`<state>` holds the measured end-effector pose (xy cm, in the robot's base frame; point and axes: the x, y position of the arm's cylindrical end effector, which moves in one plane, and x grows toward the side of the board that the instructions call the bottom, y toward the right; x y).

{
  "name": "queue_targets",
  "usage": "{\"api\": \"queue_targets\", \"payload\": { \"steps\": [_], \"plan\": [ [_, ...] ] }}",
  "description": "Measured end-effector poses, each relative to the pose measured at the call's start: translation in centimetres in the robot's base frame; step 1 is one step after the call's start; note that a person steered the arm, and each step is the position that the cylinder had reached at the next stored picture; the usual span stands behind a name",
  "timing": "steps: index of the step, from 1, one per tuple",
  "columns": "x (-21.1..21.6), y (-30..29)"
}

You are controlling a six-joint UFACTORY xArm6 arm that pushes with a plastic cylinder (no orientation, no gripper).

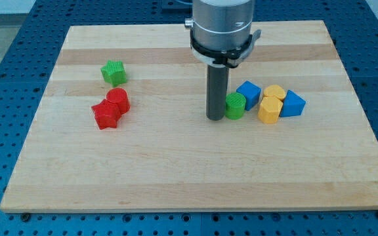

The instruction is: Push the green star parallel to the green circle

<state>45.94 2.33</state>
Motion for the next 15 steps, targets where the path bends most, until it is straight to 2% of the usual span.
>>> {"api": "queue_targets", "payload": {
  "steps": [1,2,5,7,8,9,10,11,12,14,15],
  "plan": [
    [-0.7,-3.9],
    [-1.0,-4.3],
    [-11.1,-8.2],
    [-15.8,-16.0],
    [-16.1,-21.3],
    [-14.1,-26.1],
    [-10.1,-27.6],
    [-9.1,-23.6],
    [-10.7,-20.7],
    [-12.5,-20.4],
    [-12.6,-18.6]
  ]
}}
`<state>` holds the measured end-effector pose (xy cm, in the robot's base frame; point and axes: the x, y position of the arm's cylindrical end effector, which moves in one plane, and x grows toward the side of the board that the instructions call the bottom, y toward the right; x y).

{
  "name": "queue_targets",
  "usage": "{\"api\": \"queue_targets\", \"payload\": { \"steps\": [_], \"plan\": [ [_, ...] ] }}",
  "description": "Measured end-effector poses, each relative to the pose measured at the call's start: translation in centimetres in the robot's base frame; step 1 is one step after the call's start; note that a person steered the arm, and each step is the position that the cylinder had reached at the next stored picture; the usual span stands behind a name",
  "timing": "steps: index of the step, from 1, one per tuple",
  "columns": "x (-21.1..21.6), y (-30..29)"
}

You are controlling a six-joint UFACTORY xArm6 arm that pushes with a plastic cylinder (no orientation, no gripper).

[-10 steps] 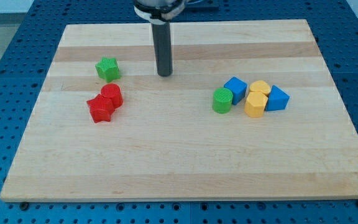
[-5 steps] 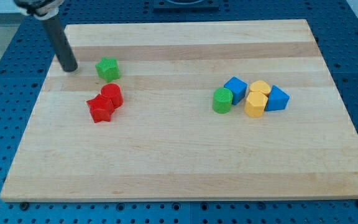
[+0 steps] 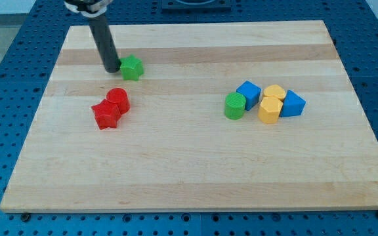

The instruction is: Push the green star parallel to the green circle

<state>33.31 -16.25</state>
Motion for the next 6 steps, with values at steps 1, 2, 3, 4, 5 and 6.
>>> {"api": "queue_targets", "payload": {
  "steps": [1,2,3,4,5,6],
  "plan": [
    [0.4,2.3],
    [0.6,4.6],
    [0.9,6.5],
    [-2.1,7.8],
    [-2.1,8.0],
    [-1.5,8.5]
  ]
}}
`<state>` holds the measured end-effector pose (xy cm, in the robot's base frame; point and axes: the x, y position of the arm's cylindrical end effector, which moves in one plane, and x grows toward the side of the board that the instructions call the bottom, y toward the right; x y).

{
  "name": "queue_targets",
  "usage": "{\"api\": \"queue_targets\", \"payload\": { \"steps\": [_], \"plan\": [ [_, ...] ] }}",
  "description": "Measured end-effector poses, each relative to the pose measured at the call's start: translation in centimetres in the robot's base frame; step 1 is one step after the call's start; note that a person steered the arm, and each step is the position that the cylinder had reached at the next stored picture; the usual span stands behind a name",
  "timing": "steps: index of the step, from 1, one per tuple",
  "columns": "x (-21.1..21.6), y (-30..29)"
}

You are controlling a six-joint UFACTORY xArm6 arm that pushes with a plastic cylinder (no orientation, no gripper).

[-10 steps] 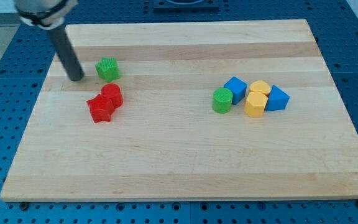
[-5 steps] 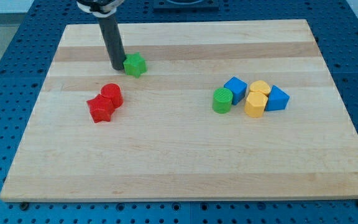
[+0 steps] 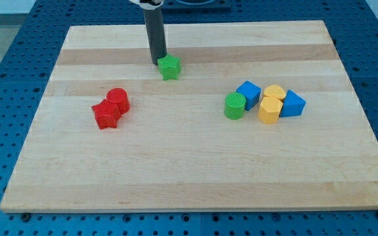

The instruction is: Push the green star parallel to the green circle

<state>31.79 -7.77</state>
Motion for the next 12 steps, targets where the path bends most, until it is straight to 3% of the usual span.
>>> {"api": "queue_targets", "payload": {
  "steps": [6,12],
  "plan": [
    [0.9,3.2],
    [7.4,3.9]
  ]
}}
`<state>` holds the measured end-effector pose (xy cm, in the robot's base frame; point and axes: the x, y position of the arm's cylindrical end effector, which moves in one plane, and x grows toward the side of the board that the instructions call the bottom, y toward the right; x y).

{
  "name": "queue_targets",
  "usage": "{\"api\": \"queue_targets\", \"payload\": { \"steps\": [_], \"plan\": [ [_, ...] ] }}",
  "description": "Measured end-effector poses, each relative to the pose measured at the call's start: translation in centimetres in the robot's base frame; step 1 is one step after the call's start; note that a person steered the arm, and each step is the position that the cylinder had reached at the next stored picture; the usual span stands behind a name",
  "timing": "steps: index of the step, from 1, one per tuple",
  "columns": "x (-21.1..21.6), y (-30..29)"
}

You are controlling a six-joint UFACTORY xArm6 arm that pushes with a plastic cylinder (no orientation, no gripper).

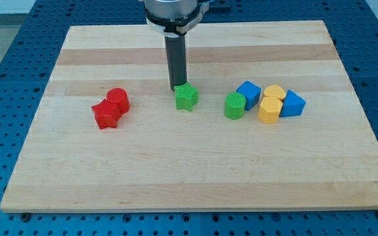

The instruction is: Push the green star parallel to the green circle

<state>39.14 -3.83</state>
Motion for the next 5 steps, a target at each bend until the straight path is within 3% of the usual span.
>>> {"api": "queue_targets", "payload": {
  "steps": [5],
  "plan": [
    [3.0,-2.6]
  ]
}}
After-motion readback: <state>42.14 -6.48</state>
